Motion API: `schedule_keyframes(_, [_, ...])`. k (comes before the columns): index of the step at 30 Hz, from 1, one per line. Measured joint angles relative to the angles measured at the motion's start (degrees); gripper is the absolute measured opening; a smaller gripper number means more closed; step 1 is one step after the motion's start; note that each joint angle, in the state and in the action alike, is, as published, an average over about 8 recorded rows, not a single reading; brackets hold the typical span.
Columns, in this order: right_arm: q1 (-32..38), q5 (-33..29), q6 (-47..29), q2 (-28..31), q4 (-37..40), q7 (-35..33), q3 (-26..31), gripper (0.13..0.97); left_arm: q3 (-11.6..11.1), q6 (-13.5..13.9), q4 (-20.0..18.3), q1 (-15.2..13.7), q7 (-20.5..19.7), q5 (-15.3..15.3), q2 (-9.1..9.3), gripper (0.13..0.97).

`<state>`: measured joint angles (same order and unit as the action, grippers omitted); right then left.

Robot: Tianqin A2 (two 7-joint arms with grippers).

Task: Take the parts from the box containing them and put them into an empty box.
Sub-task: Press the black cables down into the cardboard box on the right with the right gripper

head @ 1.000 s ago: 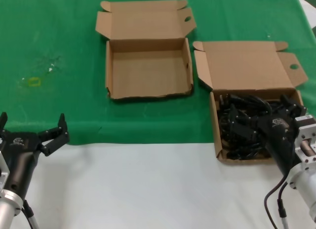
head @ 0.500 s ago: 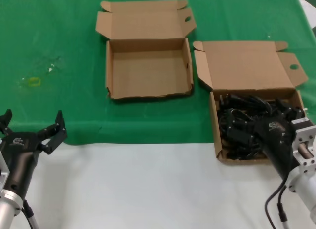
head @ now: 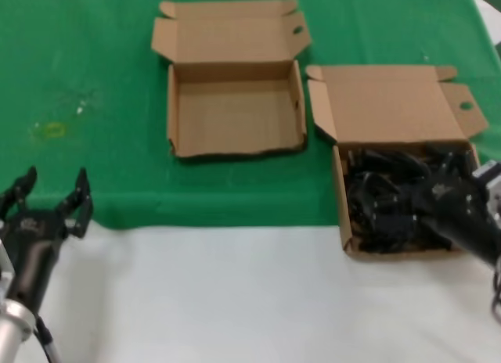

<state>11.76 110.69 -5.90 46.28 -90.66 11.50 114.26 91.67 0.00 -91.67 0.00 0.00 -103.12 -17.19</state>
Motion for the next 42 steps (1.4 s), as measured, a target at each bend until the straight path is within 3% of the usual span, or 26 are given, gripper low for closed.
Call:
schedule_keyframes(8, [17.4, -0.3, -19.6, 14.9, 3.3, 5.4, 12.6, 0.966, 0.0, 0.0, 0.0, 0.0, 0.0, 0.0, 0.0, 0.408])
schedule_keyframes(11, [24.9, -0.4, -27.1, 17.3, 6.1, 4.5, 17.4, 0.966, 0.0, 0.0, 0.0, 0.0, 0.0, 0.0, 0.0, 0.333])
schedule_keyframes(15, [34.6, -1.3, -36.9, 17.6, 11.8, 1.6, 23.2, 0.966, 0.0, 0.0, 0.0, 0.0, 0.0, 0.0, 0.0, 0.333])
schedule_keyframes(20, [44.7, -5.2, -49.0, 14.0, 21.8, -3.4, 26.9, 0.966, 0.0, 0.0, 0.0, 0.0, 0.0, 0.0, 0.0, 0.252])
schedule_keyframes(26, [51.5, -12.7, -58.8, 7.2, 32.9, -9.2, 25.9, 0.966, 0.0, 0.0, 0.0, 0.0, 0.0, 0.0, 0.0, 0.189])
schedule_keyframes(32, [55.6, -18.3, -62.2, 0.0, 43.5, -14.7, 23.7, 0.966, 0.0, 0.0, 0.0, 0.0, 0.0, 0.0, 0.0, 0.146])
schedule_keyframes(42, [62.9, -23.0, -62.3, -11.1, 65.1, -25.7, 19.9, 0.966, 0.0, 0.0, 0.0, 0.0, 0.0, 0.0, 0.0, 0.144])
